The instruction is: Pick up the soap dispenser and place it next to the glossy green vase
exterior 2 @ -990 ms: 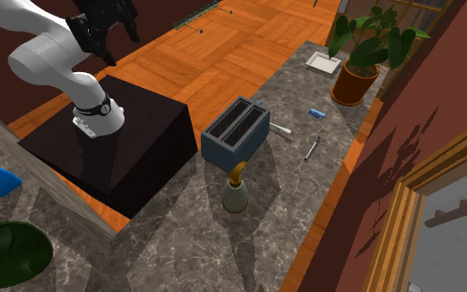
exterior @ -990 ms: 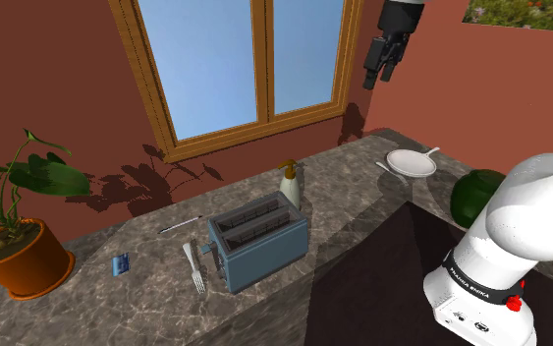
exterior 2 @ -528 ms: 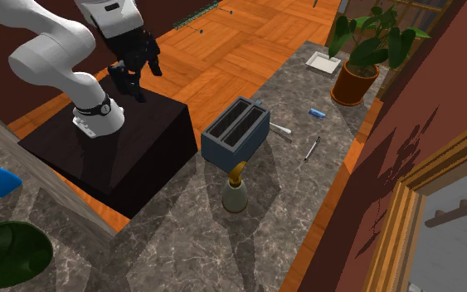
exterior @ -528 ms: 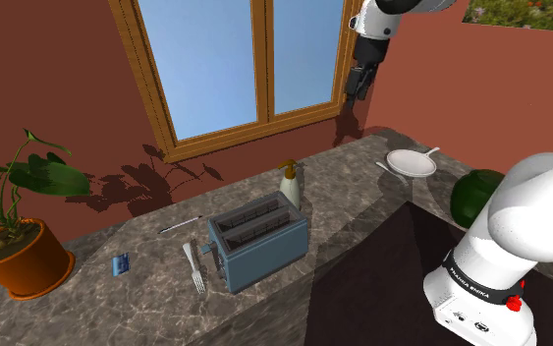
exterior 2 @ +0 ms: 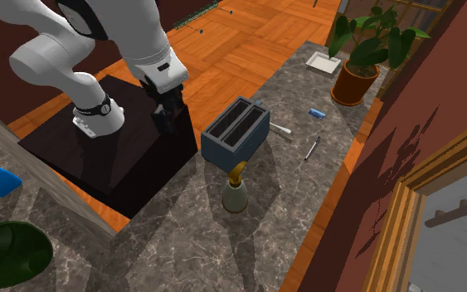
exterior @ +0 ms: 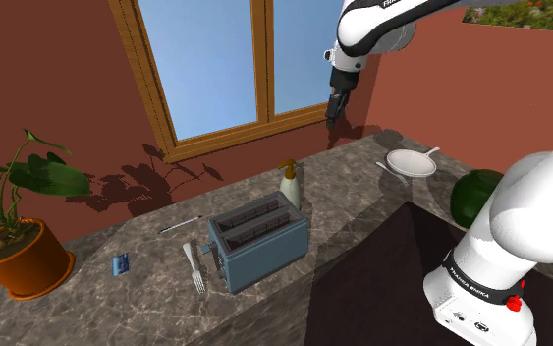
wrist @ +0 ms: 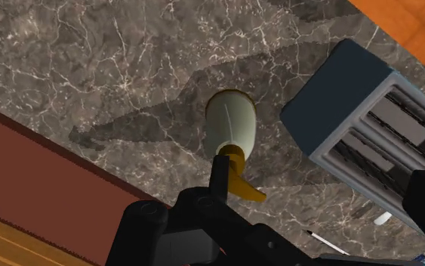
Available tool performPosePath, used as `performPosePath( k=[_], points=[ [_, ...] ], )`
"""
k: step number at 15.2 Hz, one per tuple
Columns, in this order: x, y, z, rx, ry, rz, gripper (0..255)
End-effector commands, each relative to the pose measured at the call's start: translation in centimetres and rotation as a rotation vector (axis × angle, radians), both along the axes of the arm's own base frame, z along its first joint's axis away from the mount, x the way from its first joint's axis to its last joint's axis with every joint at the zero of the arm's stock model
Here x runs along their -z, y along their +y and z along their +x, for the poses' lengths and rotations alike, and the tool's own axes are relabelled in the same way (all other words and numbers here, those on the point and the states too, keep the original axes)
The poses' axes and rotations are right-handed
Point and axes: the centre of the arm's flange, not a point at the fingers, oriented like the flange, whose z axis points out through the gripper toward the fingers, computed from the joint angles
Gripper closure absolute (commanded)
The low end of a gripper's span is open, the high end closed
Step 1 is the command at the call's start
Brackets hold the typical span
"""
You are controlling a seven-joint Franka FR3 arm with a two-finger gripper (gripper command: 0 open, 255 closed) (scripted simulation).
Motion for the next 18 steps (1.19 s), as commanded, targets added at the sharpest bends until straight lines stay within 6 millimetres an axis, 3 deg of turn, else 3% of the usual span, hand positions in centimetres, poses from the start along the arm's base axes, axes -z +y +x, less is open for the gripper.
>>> performPosePath(
  k=[1,18],
  points=[
    [2.4,0.4,2.1,-0.037,0.002,-0.002,0],
    [20.2,2.7,16.1,-0.329,0.026,-0.014,0]
  ],
)
